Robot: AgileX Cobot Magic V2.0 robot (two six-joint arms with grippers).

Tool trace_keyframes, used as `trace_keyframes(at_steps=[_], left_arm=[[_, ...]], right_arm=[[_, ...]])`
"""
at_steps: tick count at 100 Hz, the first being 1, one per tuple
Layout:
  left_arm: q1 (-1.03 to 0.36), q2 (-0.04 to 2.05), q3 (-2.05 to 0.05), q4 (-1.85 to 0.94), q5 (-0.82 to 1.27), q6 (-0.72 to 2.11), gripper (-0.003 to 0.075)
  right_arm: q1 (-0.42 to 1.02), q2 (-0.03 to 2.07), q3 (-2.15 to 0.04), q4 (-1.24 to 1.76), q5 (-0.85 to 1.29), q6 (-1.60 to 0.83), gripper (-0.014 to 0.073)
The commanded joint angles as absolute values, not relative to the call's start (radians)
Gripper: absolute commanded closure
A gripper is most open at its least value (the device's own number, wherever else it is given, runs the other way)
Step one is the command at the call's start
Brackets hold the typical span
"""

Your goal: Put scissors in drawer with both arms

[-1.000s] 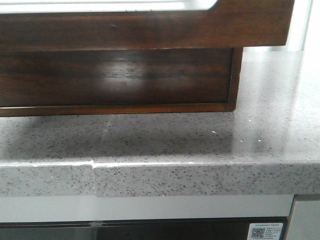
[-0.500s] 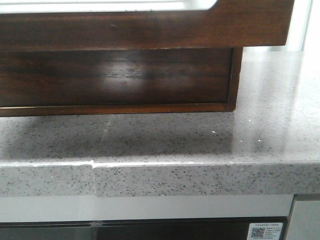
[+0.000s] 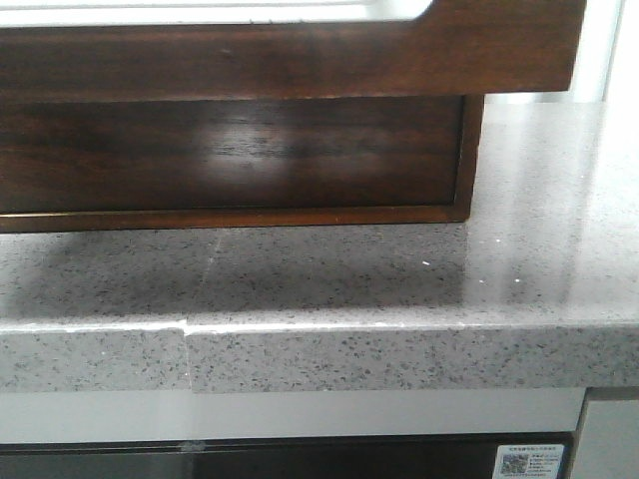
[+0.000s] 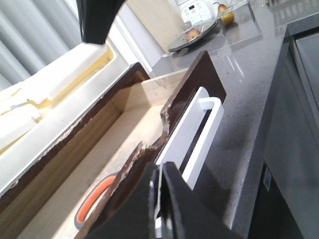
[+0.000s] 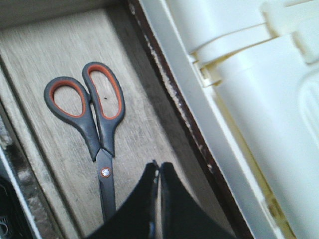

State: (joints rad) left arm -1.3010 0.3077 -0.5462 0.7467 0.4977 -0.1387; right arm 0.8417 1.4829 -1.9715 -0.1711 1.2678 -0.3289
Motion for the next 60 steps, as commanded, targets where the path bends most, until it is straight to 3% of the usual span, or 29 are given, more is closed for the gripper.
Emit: trace_keyframes(at_steps=[1,30,60], left_arm=[[-1.309,0.317,-0.580,0.750,0.415,-0.151,0.0742],[-1.309,0.317,-0.580,0.695,0.403,-0.151,0.0742],[-1.309,0.317,-0.575,0.666,0.401,-0.151,0.0742]], right_arm=[[0.837,1.393,-2.002,-0.182,1.237,-0.297,0.0654],[0.837,1.220,-1.889,-0.152,1.196,-0.237,0.0653],[0.837,0.981,-1.513,-0.187,1.013,-0.145,0.0654]])
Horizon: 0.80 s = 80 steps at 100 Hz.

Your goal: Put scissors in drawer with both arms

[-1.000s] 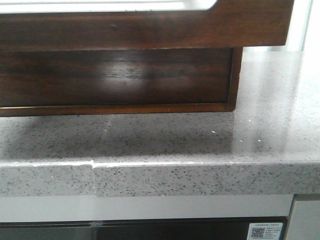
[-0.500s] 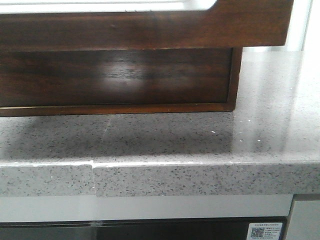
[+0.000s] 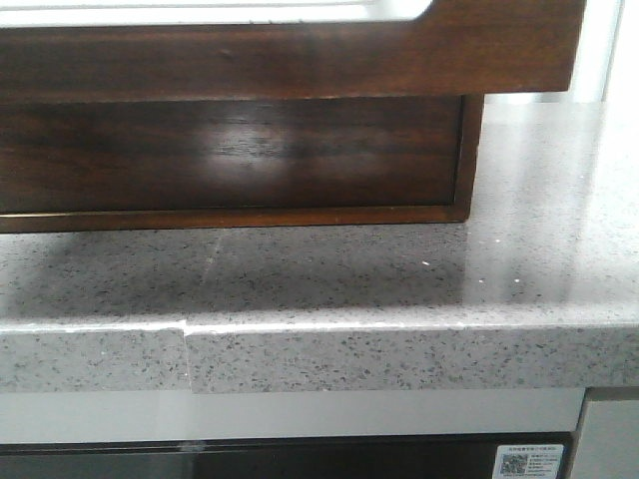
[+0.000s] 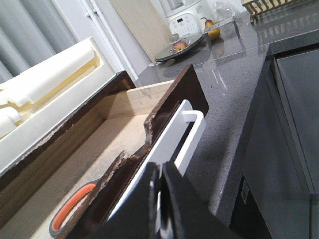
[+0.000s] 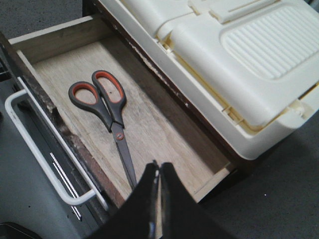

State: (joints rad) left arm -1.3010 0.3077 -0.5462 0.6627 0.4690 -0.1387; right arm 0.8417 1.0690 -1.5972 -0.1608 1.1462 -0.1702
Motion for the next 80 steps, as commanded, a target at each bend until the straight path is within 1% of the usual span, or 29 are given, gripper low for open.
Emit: trace_keyframes(at_steps=[1,19,29,40,52,67,80], left_arm=[[-1.309,0.317,-0.575,0.666,0.401,-0.151,0.0742],[-1.309,0.317,-0.563,0.629,0.395,-0.151,0.0742],[-1.309,0.317,-0.537,0.624,0.393,-0.151,0.0742],[-1.309,0.317,-0.513,0.605,0.367,-0.151,0.0742],[-1.309,0.317,-0.473,0.595,0.314,-0.151,0.0742],[-1.309,0.317,-0.425,0.529,0.291,-0.151,0.0742],[-1.309,0.317,-0.380,0.516,0.276,-0.151,0.0742]], right_arm=[[0.837,0.967,-1.492,-0.190,0.994,-0.132,0.0654],[0.837,0.764,-1.231,-0.190,0.841,-0.080,0.0654],[0.837,0.643,-1.087,-0.190,0.776,-0.078,0.0654],[0.837,0.508,-0.932,-0.194,0.714,-0.020,0.0654],[0.837,0.373,-0.790,-0.201,0.694,0.053,0.0654],[0.837,0.226,-0.645,-0.204,0.694,0.053,0.0654],[0.837,0.111,-0.564,-0.204,0.715,0.053,0.0654]])
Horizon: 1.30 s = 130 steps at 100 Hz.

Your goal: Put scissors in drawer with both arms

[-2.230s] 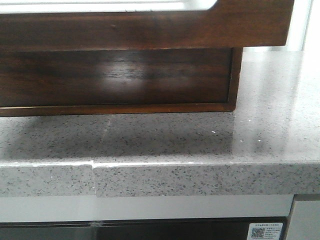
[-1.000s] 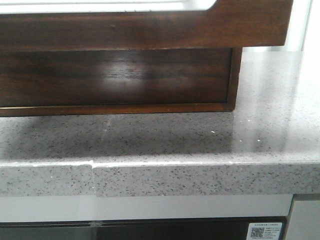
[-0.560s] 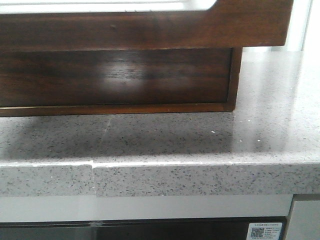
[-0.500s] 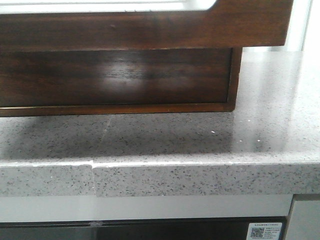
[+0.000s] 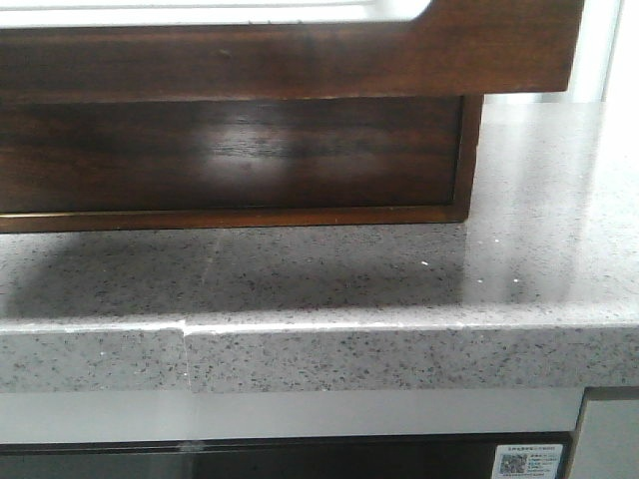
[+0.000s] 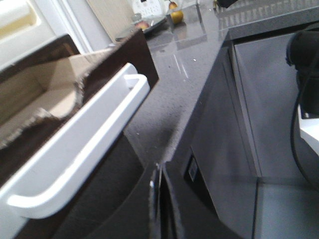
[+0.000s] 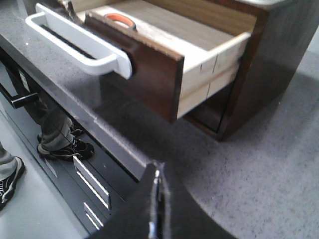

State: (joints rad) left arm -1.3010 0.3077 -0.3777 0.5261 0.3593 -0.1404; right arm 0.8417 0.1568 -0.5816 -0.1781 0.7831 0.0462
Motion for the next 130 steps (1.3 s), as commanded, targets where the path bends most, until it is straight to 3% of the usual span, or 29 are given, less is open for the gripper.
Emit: trace_keyframes(at_steps=[1,28,107,130], left_arm=[[-1.309,0.317,-0.378,0.516,0.273,-0.151,0.0742],[-1.309,0.317,-0.334,0.510,0.277,-0.151,0.0742],[-1.309,0.312,-0.331,0.510,0.277,-0.151,0.0742],[-1.128,0.310,-0.329,0.510,0.275,-0.151,0.0742]], right_arm=[[0.837,0.105,-0.557,-0.204,0.719,0.053,0.0654],[0.837,-0.019,-0.509,-0.235,0.722,0.053,0.0655],[0.837,-0.019,-0.509,-0.236,0.733,0.053,0.0655],[0.837,-0.019,-0.509,-0.236,0.733,0.053,0.0655]])
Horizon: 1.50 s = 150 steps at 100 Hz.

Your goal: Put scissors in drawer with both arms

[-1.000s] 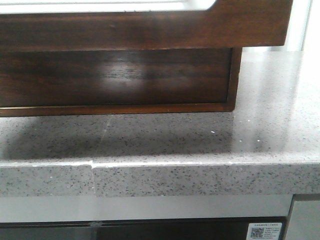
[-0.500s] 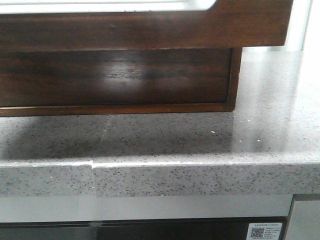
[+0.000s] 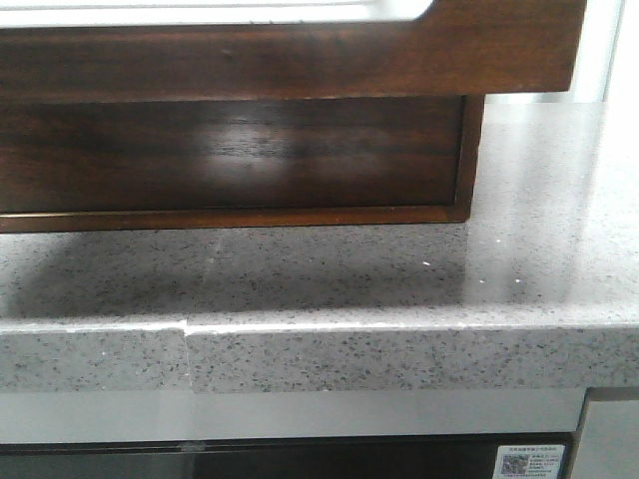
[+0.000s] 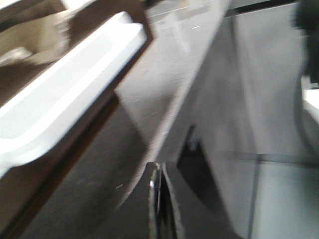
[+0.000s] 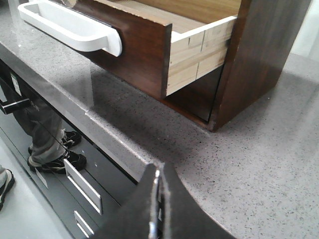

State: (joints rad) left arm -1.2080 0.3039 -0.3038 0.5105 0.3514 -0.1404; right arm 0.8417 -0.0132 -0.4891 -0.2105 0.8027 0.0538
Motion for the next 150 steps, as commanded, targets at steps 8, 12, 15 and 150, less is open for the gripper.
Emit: trace_keyframes(at_steps=[8,12,15,150], left_arm=[[-1.004,0.310,-0.329,0.494,0.249,-0.151,0.0742],[-0.922,0.310,-0.329,0.471,0.223,-0.151,0.0742],[-0.866,0.310,-0.329,0.449,0.191,-0.151,0.0742],[-0.117,0.083,-0.025,0.149,-0.174,-0.151,0.0742]], right_arm=[[0.837,-0.019,-0.509,-0.236,0.733,0.053,0.0655],[0.837,-0.019,-0.509,-0.236,0.733,0.053,0.0655],[0.837,-0.019,-0.509,-0.236,0.733,0.053,0.0655],[0.837,-0.019,-0.509,-0.236,0.733,0.053,0.0655]])
